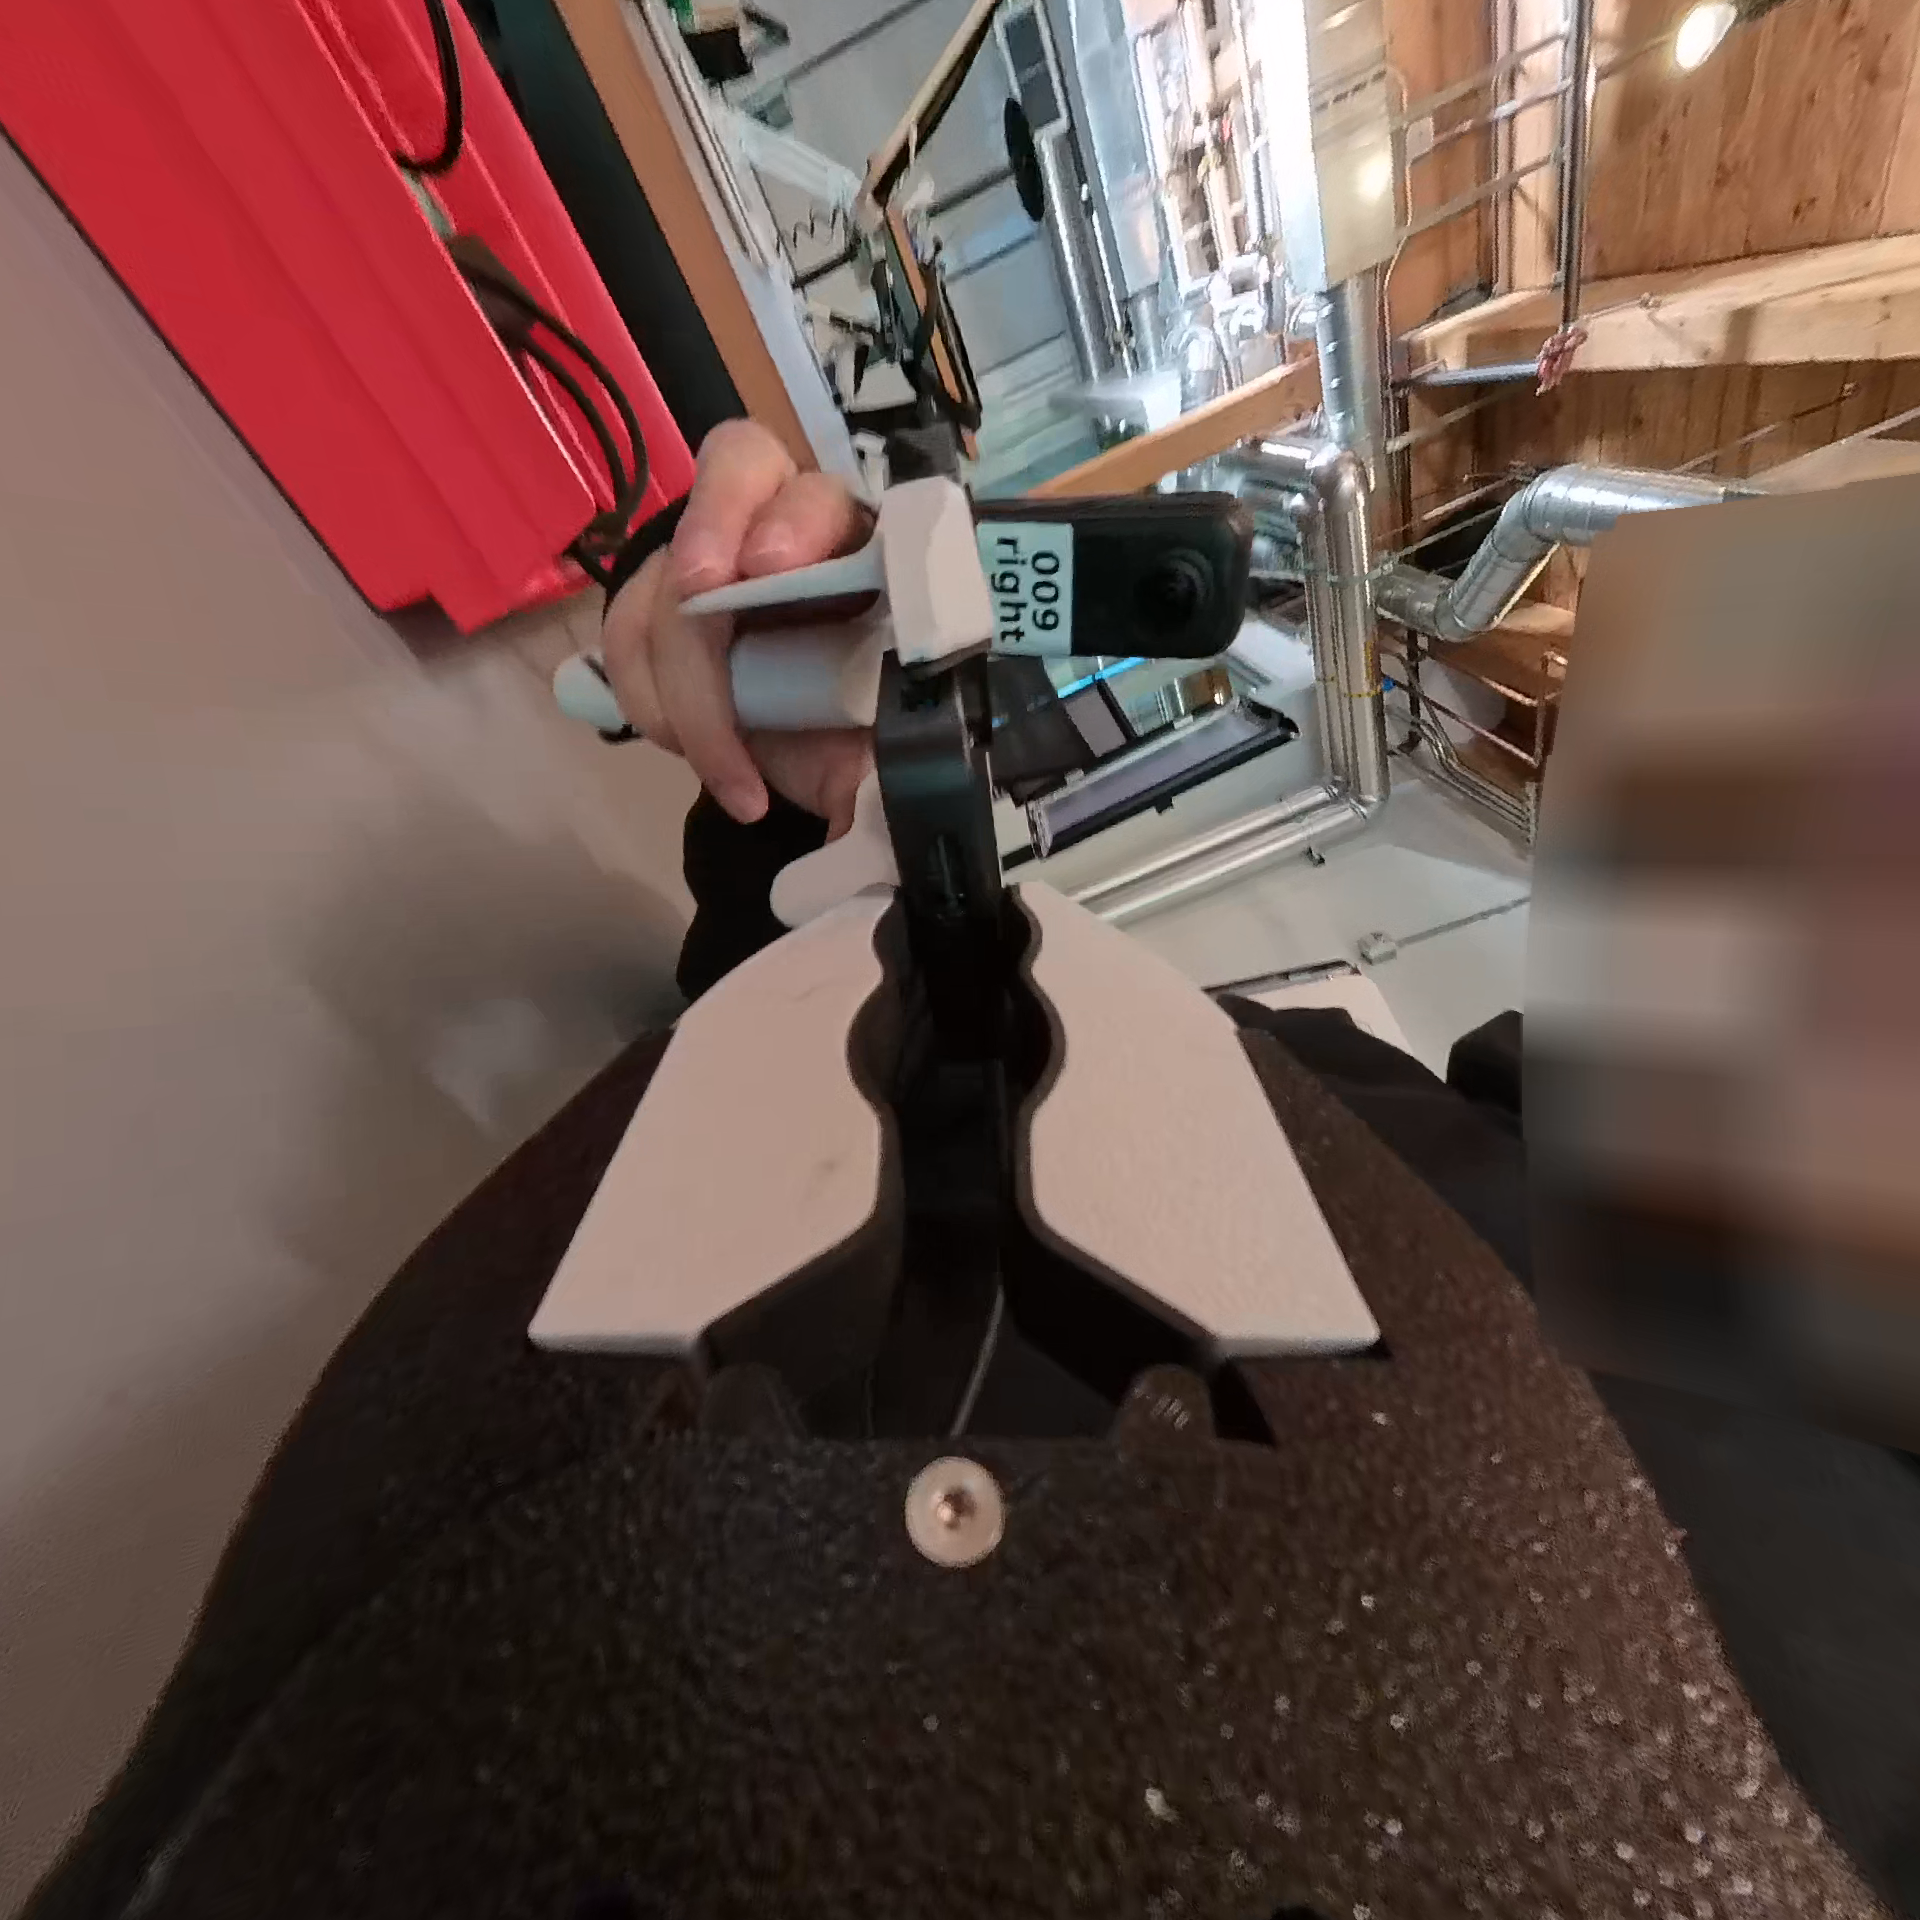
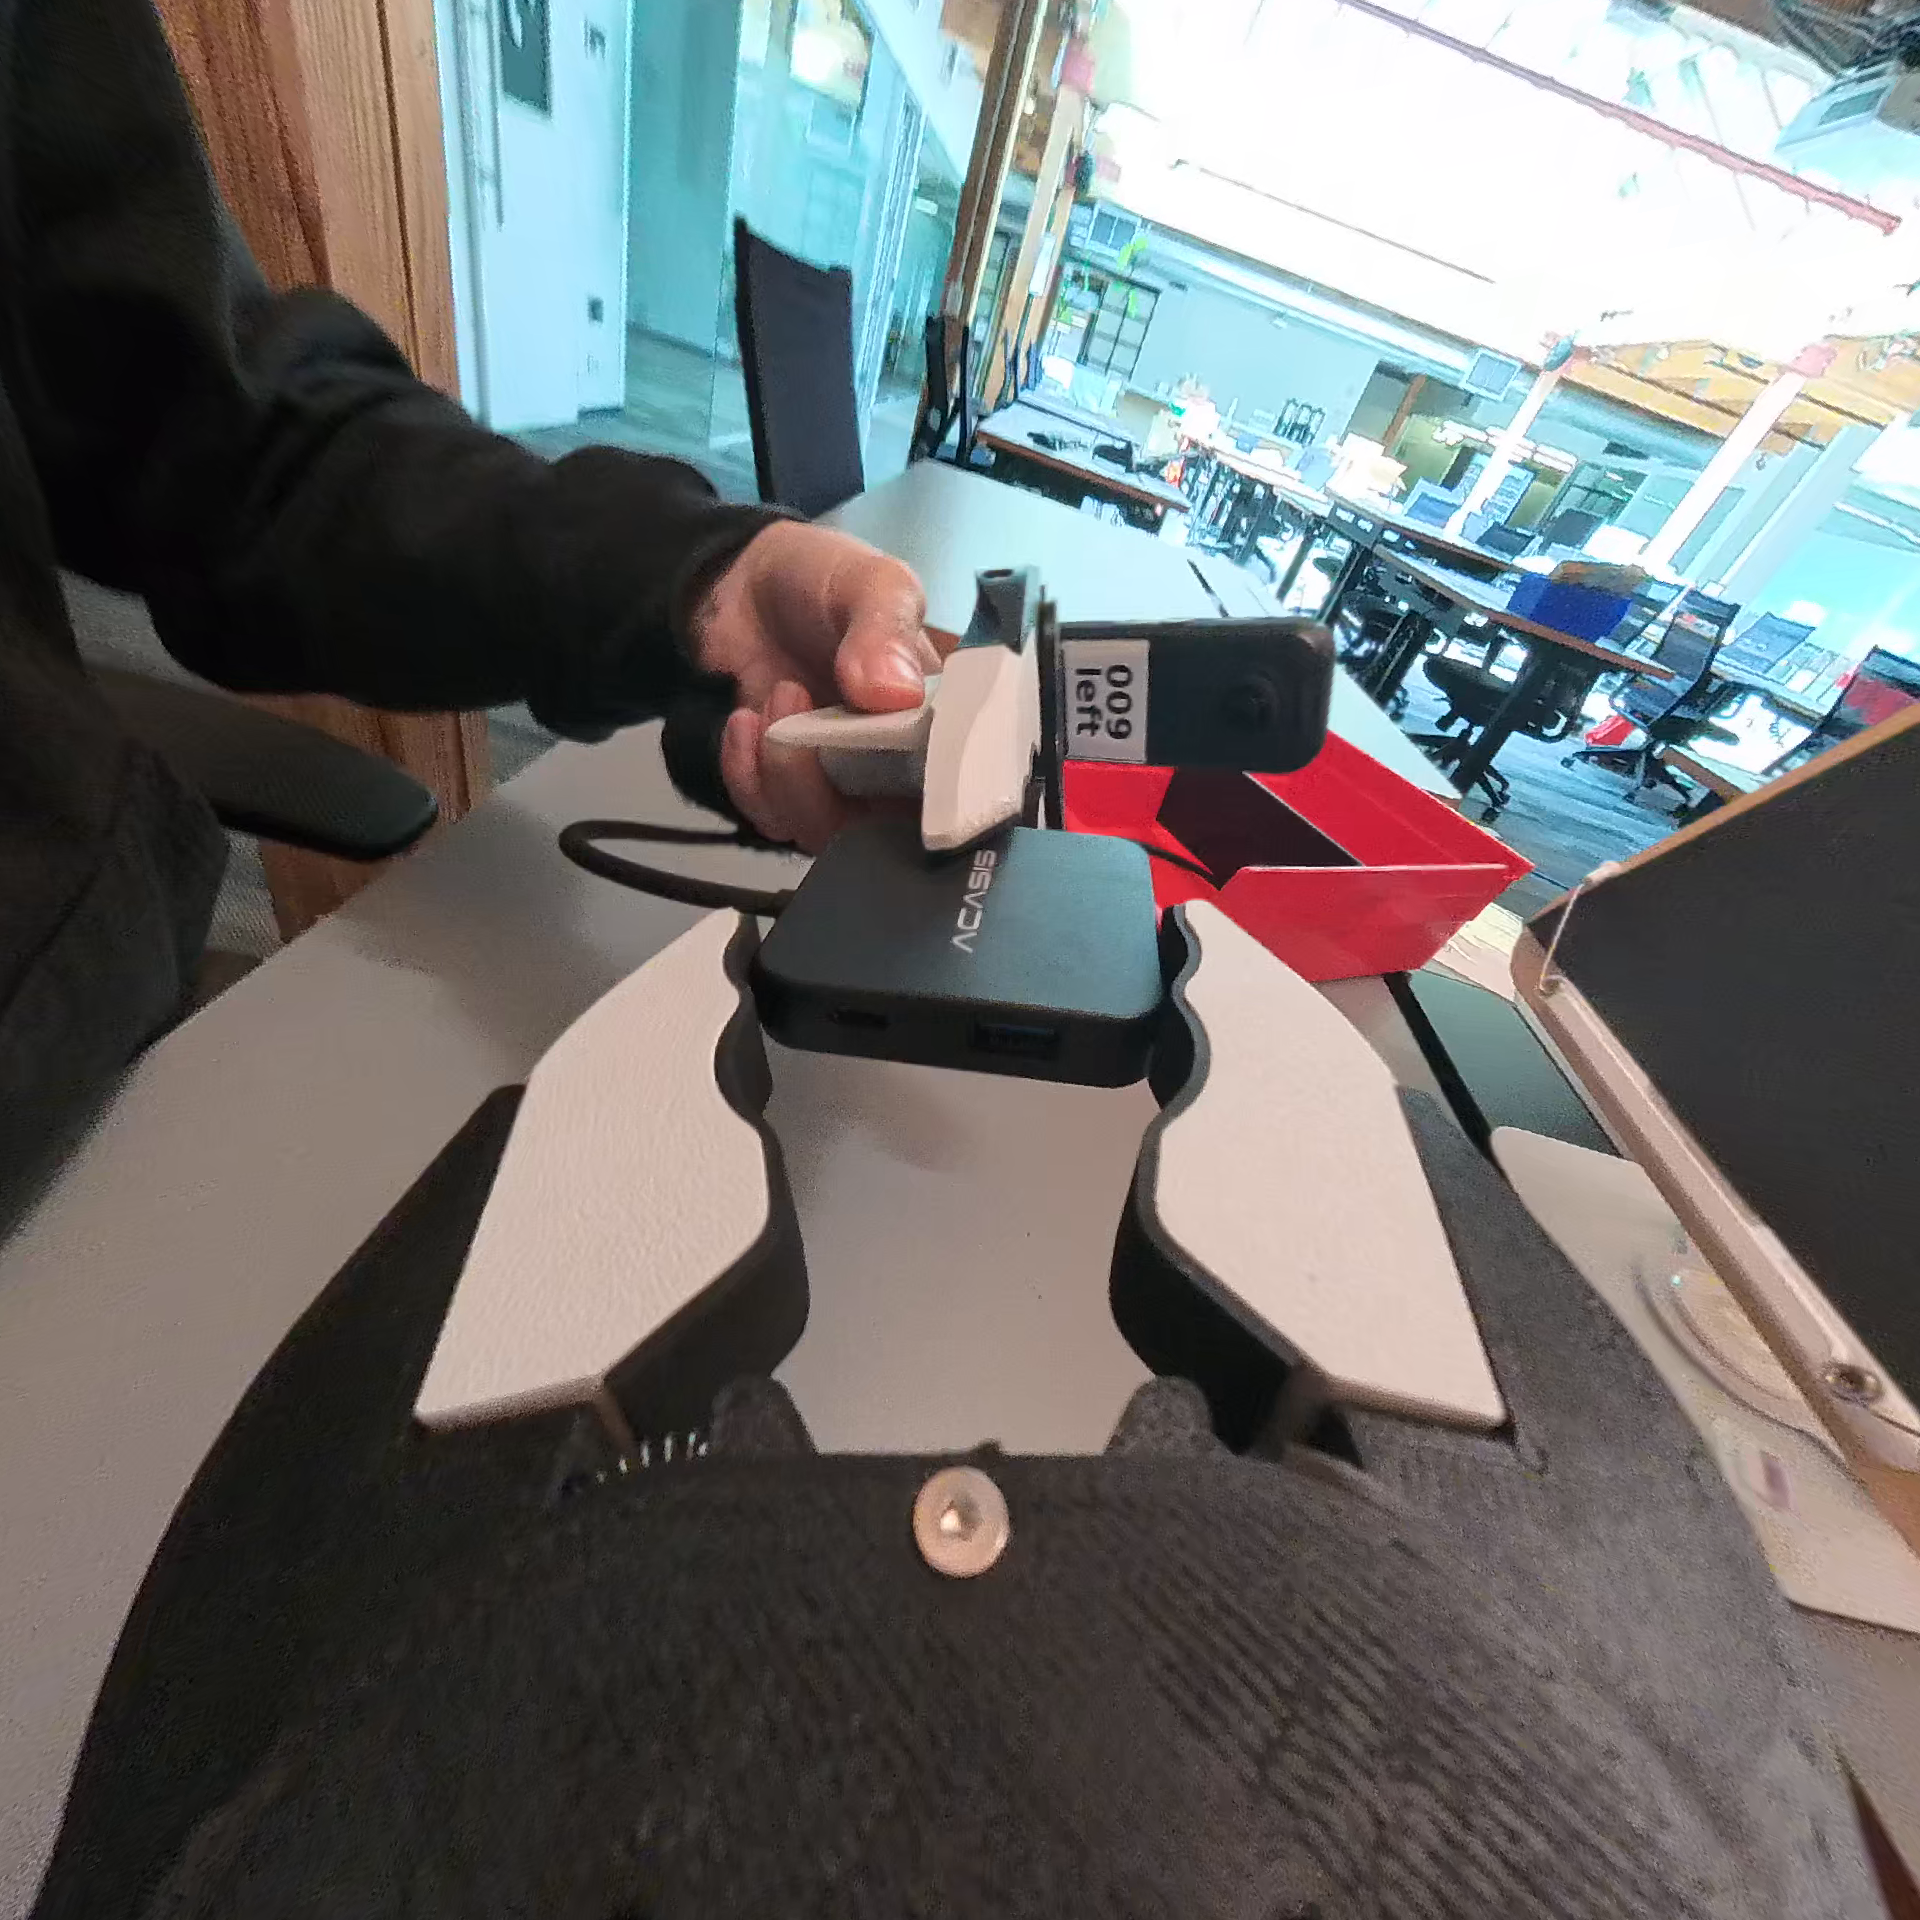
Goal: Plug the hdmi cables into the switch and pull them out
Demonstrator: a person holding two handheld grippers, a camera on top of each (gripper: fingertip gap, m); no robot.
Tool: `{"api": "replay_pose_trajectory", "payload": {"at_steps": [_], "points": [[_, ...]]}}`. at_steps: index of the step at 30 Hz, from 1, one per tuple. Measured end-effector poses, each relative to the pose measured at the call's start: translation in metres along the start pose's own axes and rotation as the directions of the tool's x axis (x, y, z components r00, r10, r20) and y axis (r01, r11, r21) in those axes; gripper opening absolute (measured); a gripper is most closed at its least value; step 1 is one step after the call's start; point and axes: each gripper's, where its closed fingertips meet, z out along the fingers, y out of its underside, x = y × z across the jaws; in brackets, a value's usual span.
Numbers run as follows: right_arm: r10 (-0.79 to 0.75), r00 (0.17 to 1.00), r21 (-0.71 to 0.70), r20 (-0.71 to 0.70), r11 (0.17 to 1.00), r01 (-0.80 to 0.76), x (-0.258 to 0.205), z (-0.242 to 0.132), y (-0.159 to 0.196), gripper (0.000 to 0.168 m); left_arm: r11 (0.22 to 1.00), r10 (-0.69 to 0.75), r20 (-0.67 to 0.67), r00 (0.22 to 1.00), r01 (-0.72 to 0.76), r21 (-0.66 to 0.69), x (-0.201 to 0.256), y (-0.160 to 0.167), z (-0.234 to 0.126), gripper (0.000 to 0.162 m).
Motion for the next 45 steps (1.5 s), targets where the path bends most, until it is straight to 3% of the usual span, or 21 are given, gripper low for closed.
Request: {"api": "replay_pose_trajectory", "payload": {"at_steps": [6,10,12,13,15,16,17,19,21,23,29,31,33,36,39,41,43,45], "points": [[0.016,1.000,0.042,0.007,0.999,-0.016,0.010,-0.002,0.004,0.073,0.986,0.130,0.123,0.984,-0.141,0.092,-0.004,-0.019,-0.013,0.026],[0.030,0.999,0.151,-0.028,0.988,-0.026,0.020,-0.028,-0.013,0.073,0.908,0.292,0.269,0.918,-0.354,0.222,0.029,-0.055,-0.057,0.035],[0.047,0.998,0.218,-0.031,0.975,-0.039,0.023,-0.046,-0.022,0.074,0.833,0.414,0.478,0.775,-0.534,0.145,0.030,-0.073,-0.096,0.035],[0.052,0.998,0.253,-0.033,0.967,-0.042,0.024,-0.055,-0.027,0.074,0.788,0.477,0.597,0.645,-0.614,0.033,0.022,-0.081,-0.121,0.035],[0.058,0.997,0.306,-0.044,0.951,-0.042,0.027,-0.071,-0.034,0.074,0.702,0.567,0.767,0.301,-0.664,-0.258,-0.002,-0.097,-0.183,0.040],[0.062,0.997,0.317,-0.055,0.947,-0.041,0.029,-0.077,-0.035,0.073,0.668,0.602,0.784,0.153,-0.635,-0.389,-0.014,-0.103,-0.212,0.045],[0.063,0.996,0.321,-0.065,0.946,-0.039,0.030,-0.083,-0.036,0.073,0.653,0.633,0.772,0.052,-0.573,-0.496,-0.027,-0.105,-0.238,0.045],[0.057,0.994,0.325,-0.091,0.945,-0.024,0.033,-0.090,-0.036,0.073,0.711,0.627,0.779,-0.028,-0.389,-0.586,-0.061,-0.105,-0.289,0.044],[0.060,0.995,0.334,-0.082,0.942,-0.030,0.032,-0.095,-0.038,0.073,0.785,0.577,0.816,-0.027,-0.256,-0.564,-0.093,-0.104,-0.322,0.043],[0.067,0.995,0.368,-0.069,0.929,-0.037,0.031,-0.099,-0.041,0.073,0.786,0.590,0.807,-0.010,-0.219,-0.578,-0.118,-0.105,-0.330,0.042],[0.132,0.985,0.541,0.114,0.823,-0.173,0.022,-0.114,-0.050,0.074,0.543,0.839,0.545,-0.007,-0.065,-0.837,-0.178,-0.099,-0.329,0.050],[0.146,0.978,0.576,0.152,0.791,-0.207,0.022,-0.117,-0.050,0.073,0.516,0.856,0.515,0.045,-0.021,-0.856,-0.193,-0.095,-0.331,0.055],[0.157,0.969,0.605,0.191,0.758,-0.242,0.022,-0.120,-0.051,0.073,0.524,0.848,0.527,0.050,0.056,-0.850,-0.206,-0.095,-0.341,0.071],[0.162,0.962,0.641,0.219,0.719,-0.267,0.022,-0.125,-0.054,0.073,0.576,0.811,0.578,0.092,0.057,-0.816,-0.213,-0.097,-0.338,0.061],[0.170,0.961,0.633,0.219,0.725,-0.272,0.023,-0.123,-0.051,0.073,0.607,0.792,0.610,0.029,0.062,-0.792,-0.215,-0.105,-0.343,0.026],[0.172,0.962,0.623,0.212,0.735,-0.269,0.023,-0.121,-0.050,0.073,0.553,0.833,0.553,-0.007,0.046,-0.832,-0.216,-0.106,-0.343,0.022],[0.166,0.964,0.615,0.208,0.744,-0.261,0.022,-0.120,-0.051,0.073,0.468,0.881,0.463,-0.099,0.044,-0.882,-0.212,-0.112,-0.347,0.017],[0.161,0.968,0.598,0.194,0.762,-0.247,0.021,-0.118,-0.050,0.073,0.431,0.893,0.424,-0.152,0.011,-0.902,-0.198,-0.116,-0.344,0.015]]}}
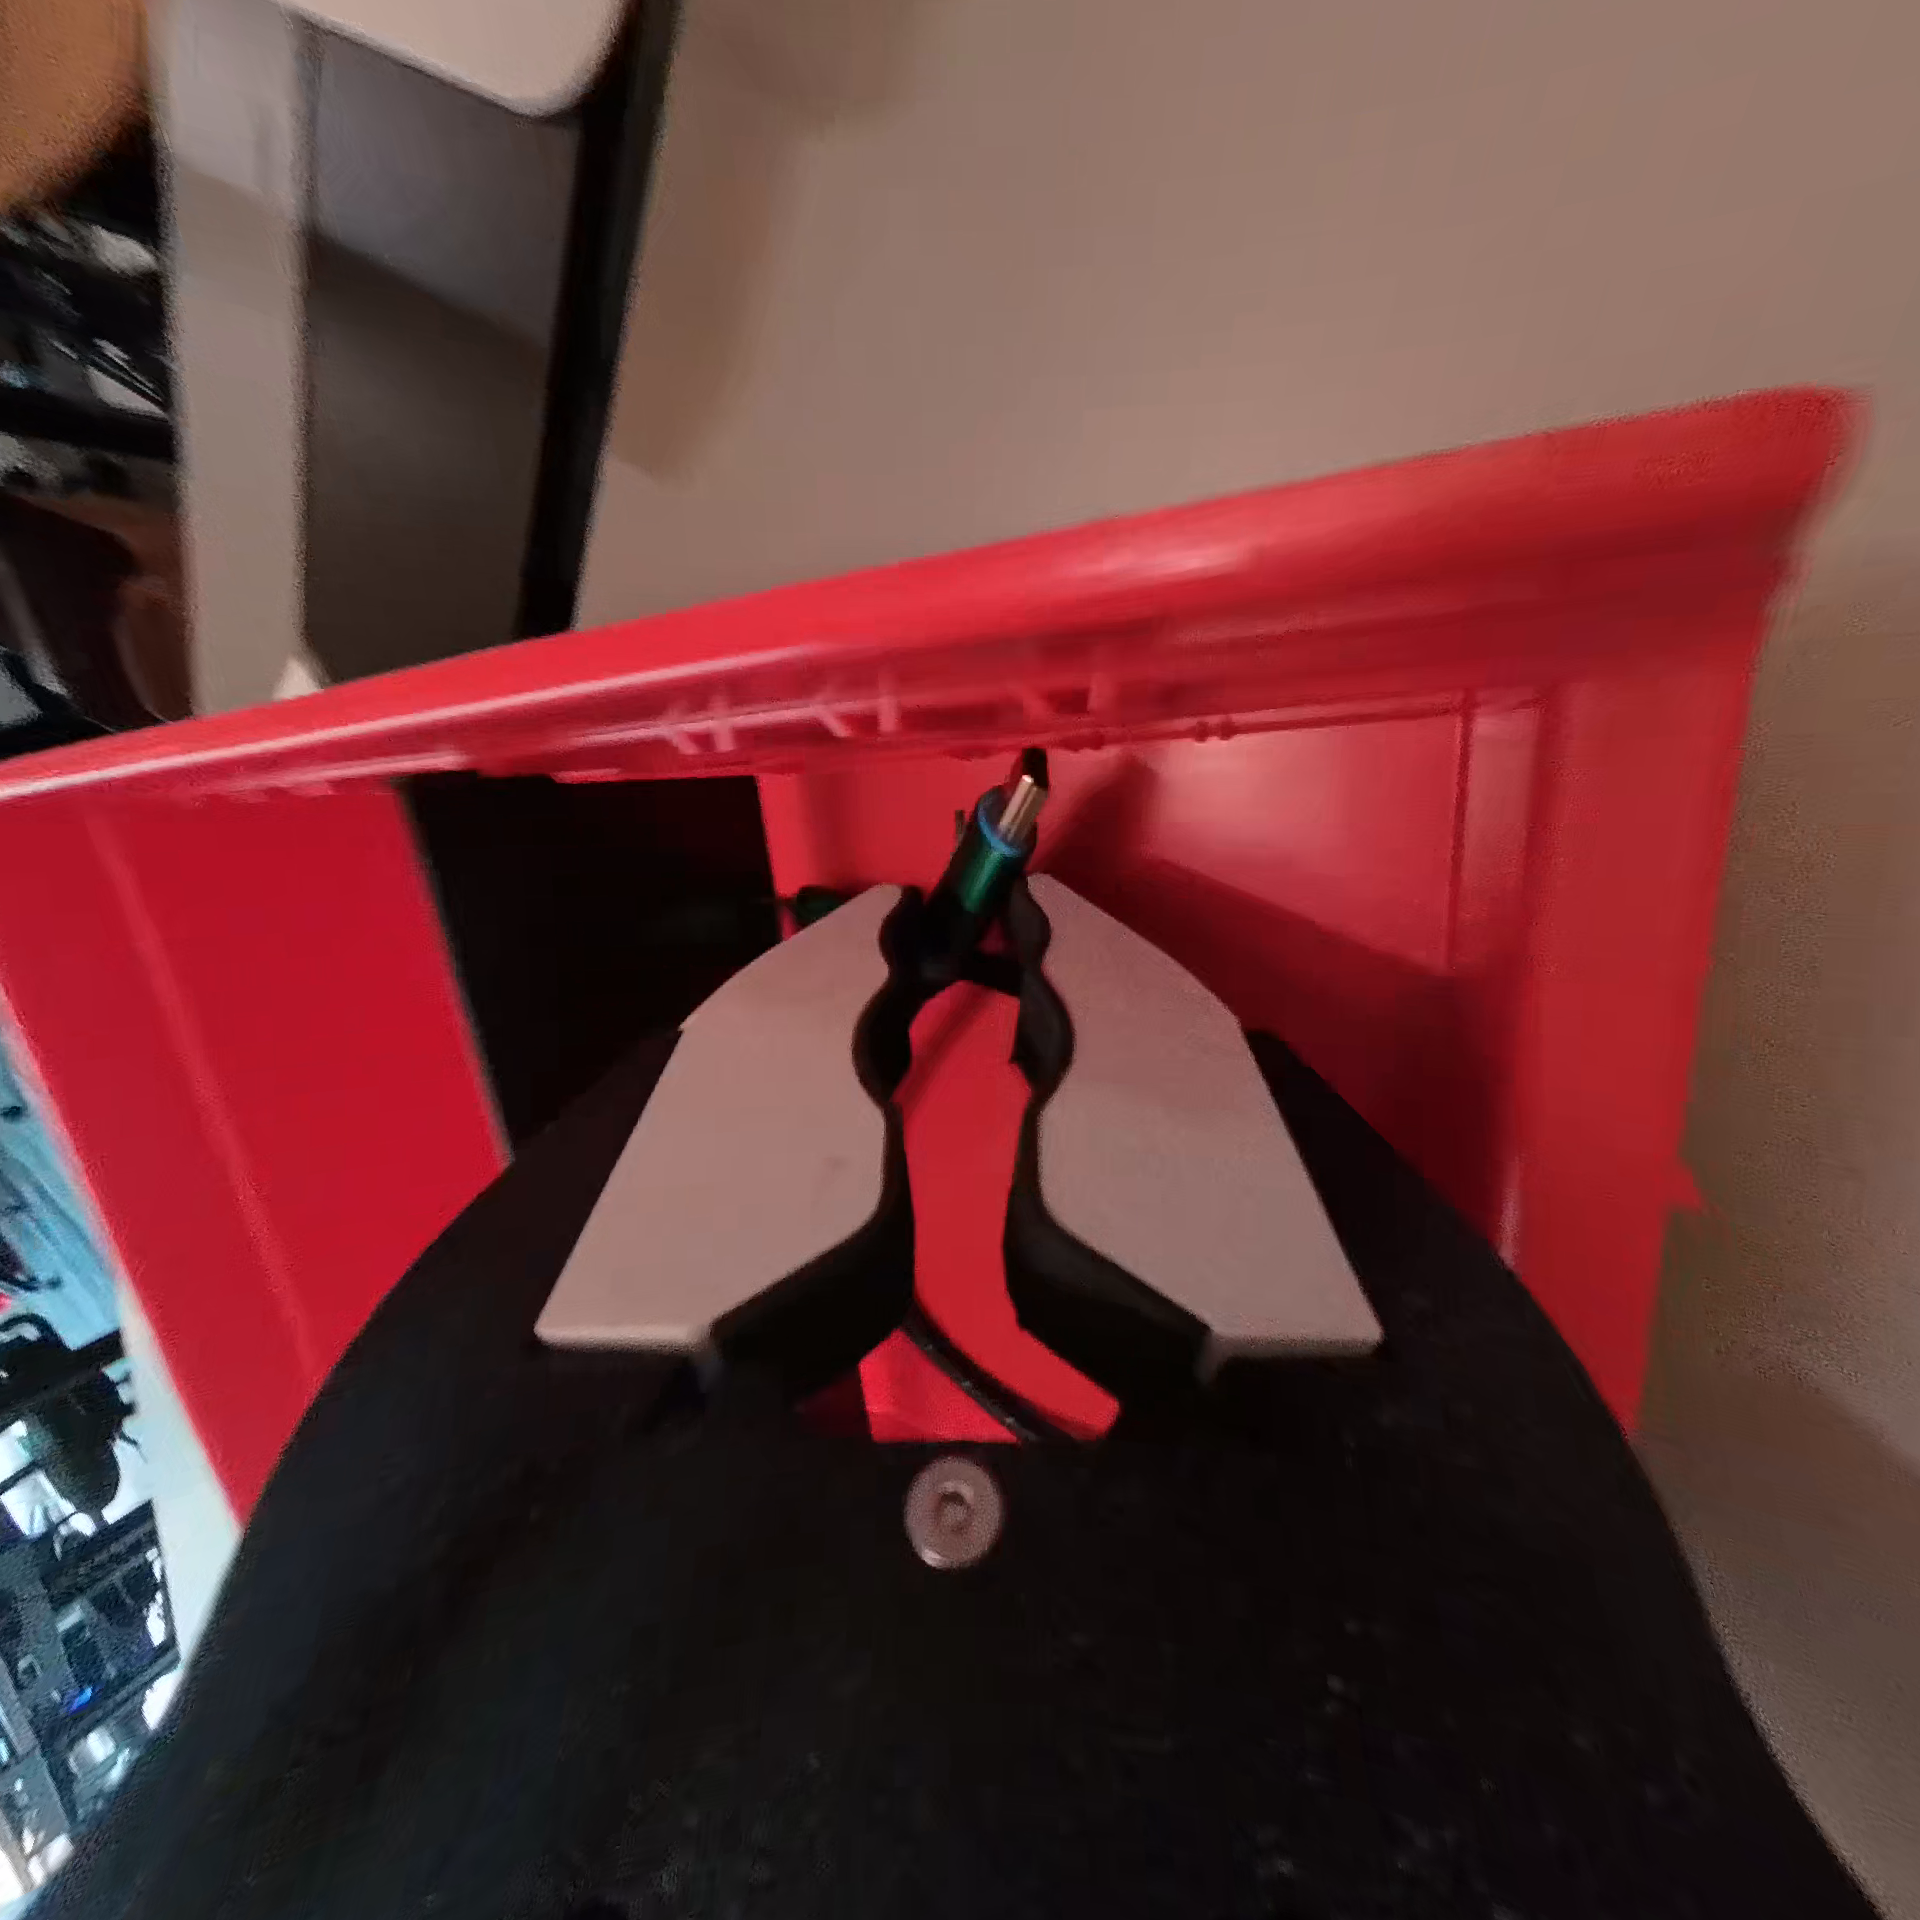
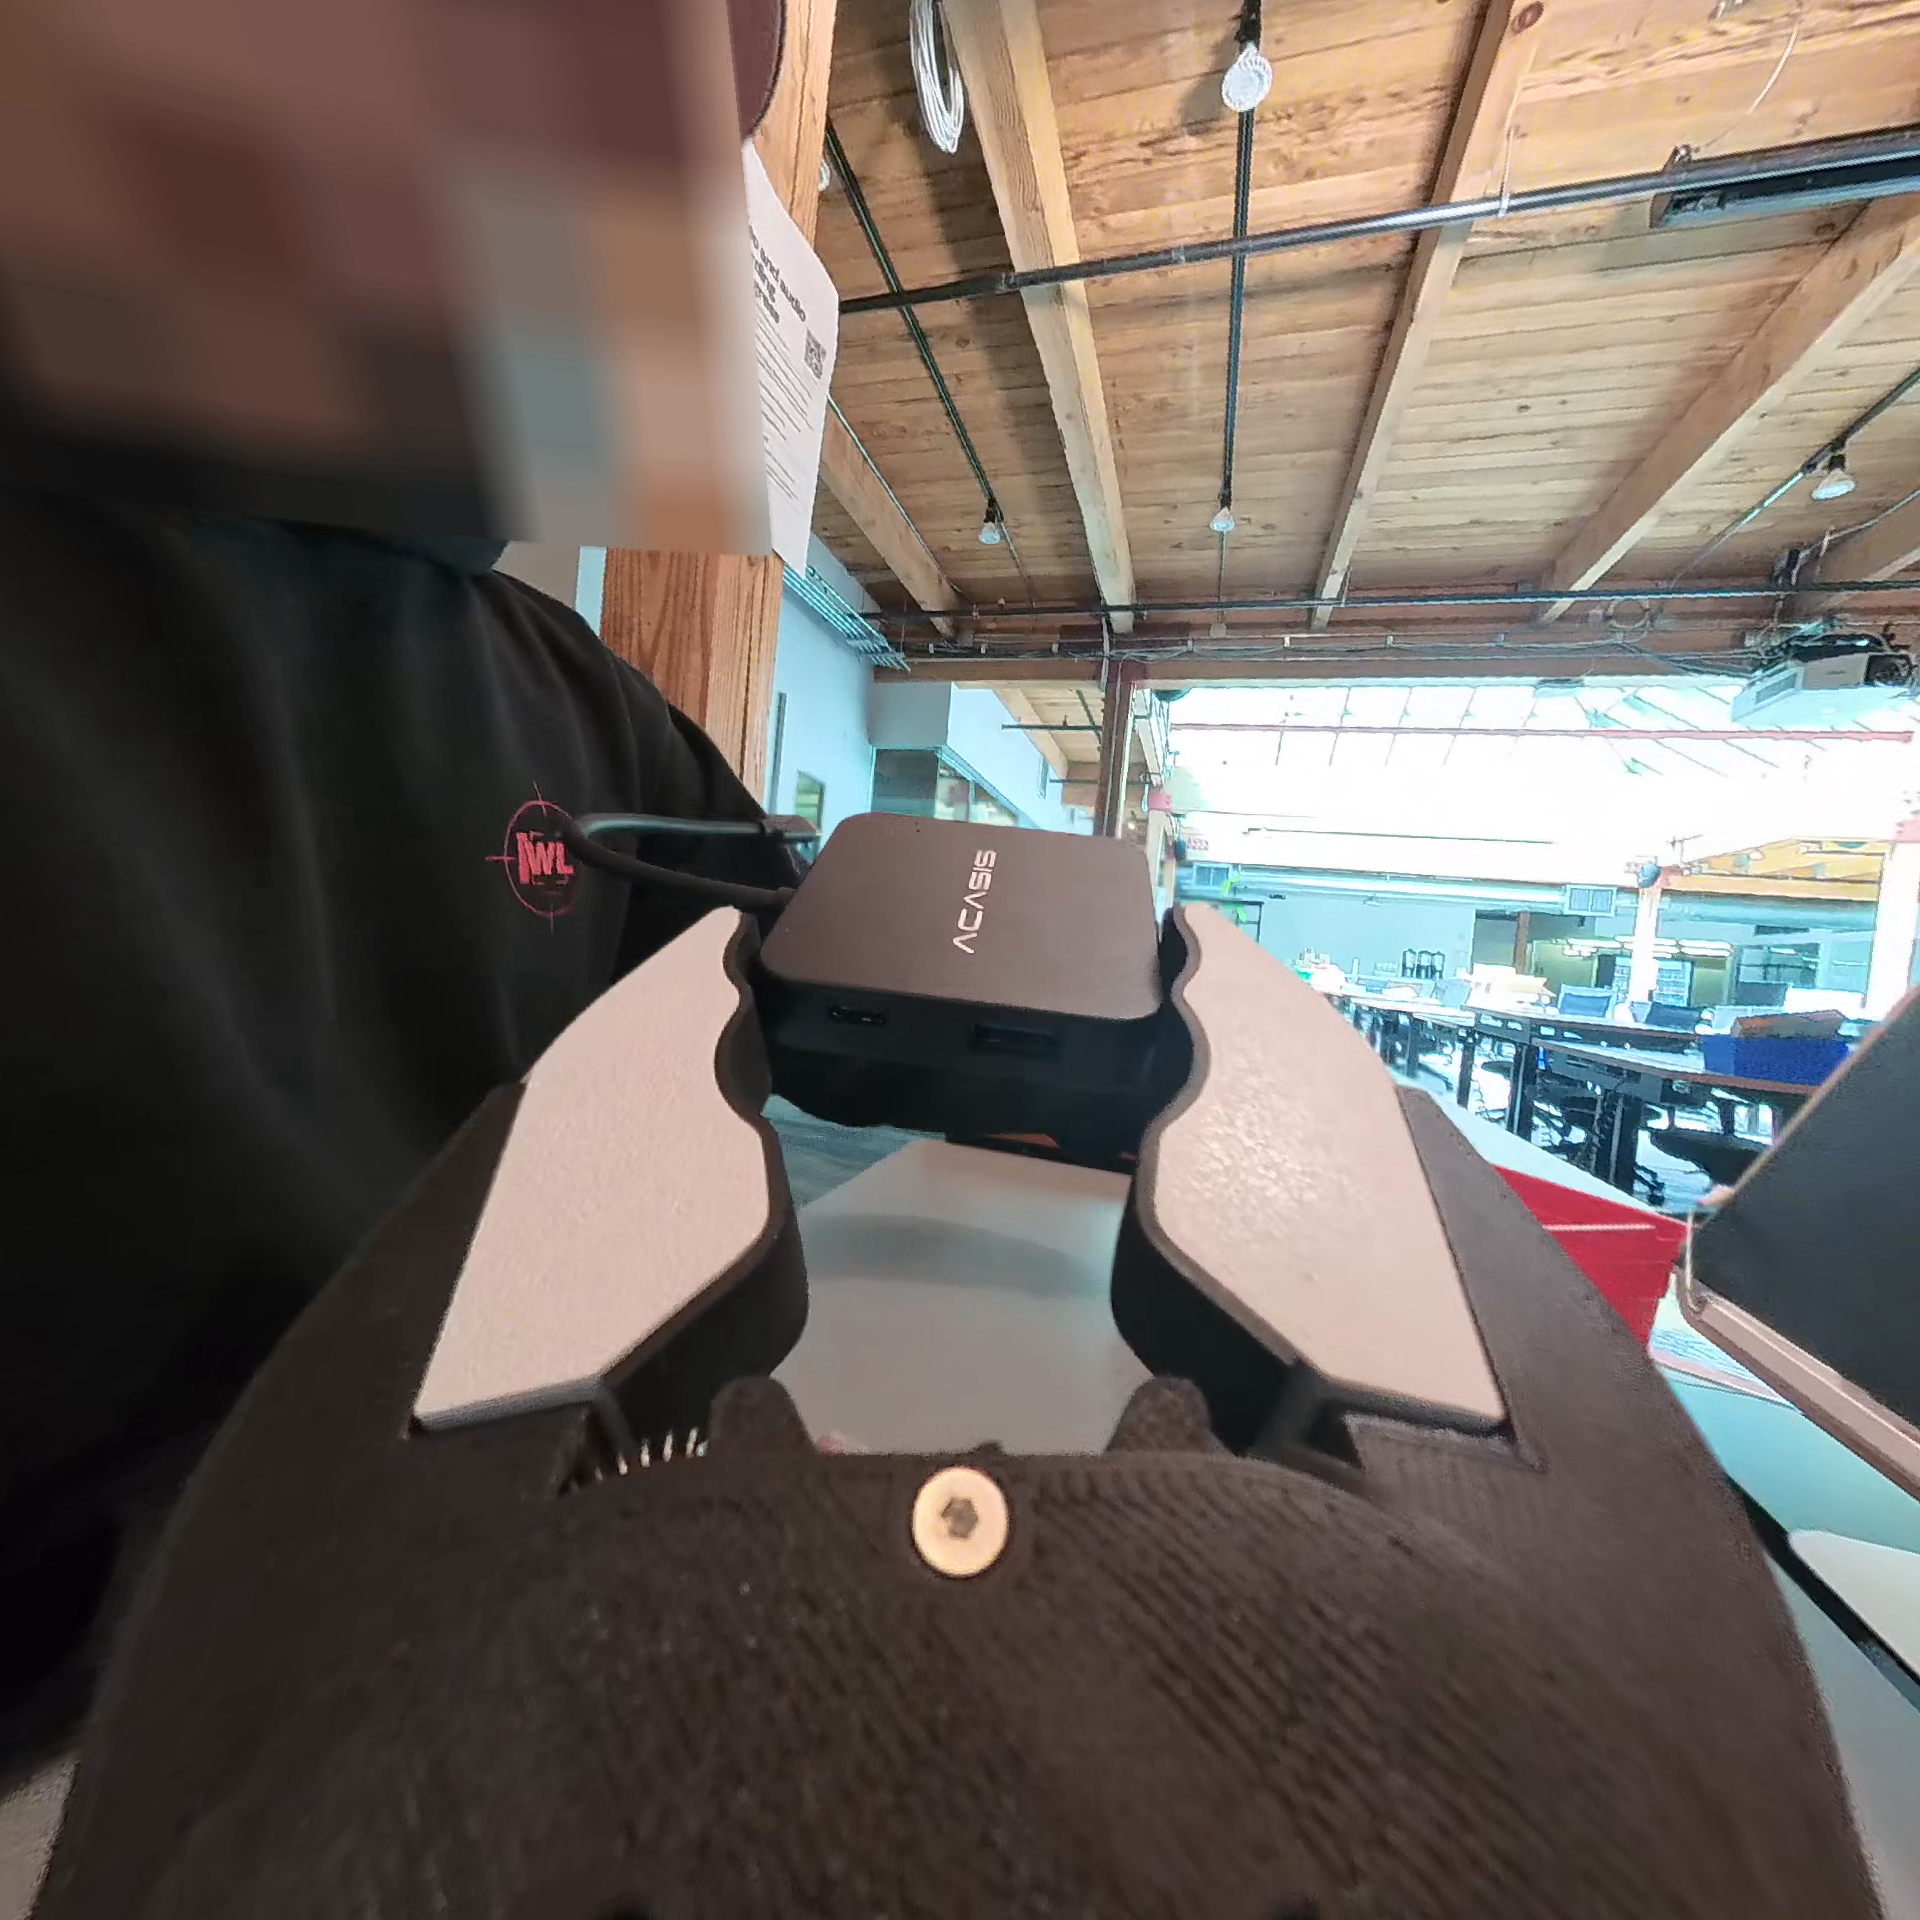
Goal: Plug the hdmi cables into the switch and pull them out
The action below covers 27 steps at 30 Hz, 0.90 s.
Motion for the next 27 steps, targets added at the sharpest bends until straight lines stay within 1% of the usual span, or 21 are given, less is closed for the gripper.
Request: {"api": "replay_pose_trajectory", "payload": {"at_steps": [2,4,8,11,12,14,17,18,19,20,22,23,24,25,26,27], "points": [[-0.013,1.000,-0.028,-0.007,1.000,0.013,0.000,0.001,0.002,0.073,0.996,-0.002,0.069,0.998,-0.004,0.085,-0.007,-0.010,-0.023,0.015],[-0.018,1.000,-0.028,-0.004,0.999,0.018,-0.001,0.002,0.002,0.073,0.989,-0.016,0.175,0.984,-0.010,0.145,-0.020,-0.017,-0.054,0.014],[-0.016,1.000,-0.018,0.001,1.000,0.016,-0.001,0.004,0.001,0.073,0.969,-0.027,0.394,0.919,-0.073,0.237,-0.031,-0.037,-0.127,0.012],[-0.024,1.000,-0.028,0.009,0.999,0.024,-0.004,0.007,0.001,0.073,0.929,-0.056,0.461,0.885,-0.123,0.349,-0.012,-0.068,-0.177,0.011],[-0.028,1.000,-0.032,0.012,0.999,0.029,-0.005,0.008,0.000,0.073,0.921,-0.044,0.483,0.874,-0.152,0.359,-0.002,-0.079,-0.189,0.011],[-0.034,0.999,-0.028,0.021,0.999,0.035,-0.008,0.008,-0.003,0.073,0.919,-0.011,0.531,0.847,-0.200,0.339,0.020,-0.098,-0.207,0.011],[-0.047,0.999,-0.018,0.025,0.999,0.048,-0.011,0.007,-0.009,0.073,0.912,0.044,0.547,0.836,-0.258,0.320,0.061,-0.130,-0.217,0.011],[-0.051,0.998,-0.016,0.022,0.999,0.052,-0.012,0.006,-0.011,0.073,0.906,0.055,0.515,0.855,-0.260,0.335,0.077,-0.140,-0.215,0.011],[-0.055,0.998,-0.018,0.023,0.998,0.055,-0.012,0.005,-0.012,0.073,0.905,0.065,0.448,0.892,-0.242,0.350,0.095,-0.149,-0.209,0.011],[-0.057,0.998,-0.022,0.026,0.998,0.057,-0.014,0.005,-0.012,0.073,0.907,0.072,0.349,0.934,-0.207,0.366,0.113,-0.156,-0.202,0.011],[-0.064,0.998,-0.028,0.022,0.998,0.065,-0.014,0.003,-0.014,0.073,0.914,0.100,0.080,0.992,-0.123,0.385,0.156,-0.169,-0.186,0.011],[-0.071,0.997,-0.028,0.021,0.997,0.072,-0.015,0.002,-0.016,0.073,0.914,0.131,-0.079,0.988,-0.090,0.395,0.180,-0.174,-0.181,0.011],[-0.075,0.997,-0.025,0.025,0.997,0.076,-0.017,0.002,-0.017,0.073,0.910,0.167,-0.231,0.959,-0.059,0.411,0.202,-0.180,-0.178,0.011],[-0.079,0.996,-0.018,0.028,0.997,0.080,-0.018,0.001,-0.020,0.073,0.903,0.202,-0.379,0.903,-0.022,0.429,0.223,-0.186,-0.178,0.011],[-0.084,0.996,-0.010,0.029,0.996,0.084,-0.020,0.001,-0.023,0.073,0.896,0.242,-0.533,0.810,0.025,0.444,0.245,-0.190,-0.183,0.011],[-0.090,0.995,-0.004,0.029,0.996,0.091,-0.021,0.000,-0.025,0.073,0.880,0.289,-0.676,0.678,0.090,0.466,0.264,-0.195,-0.194,0.011]]}}
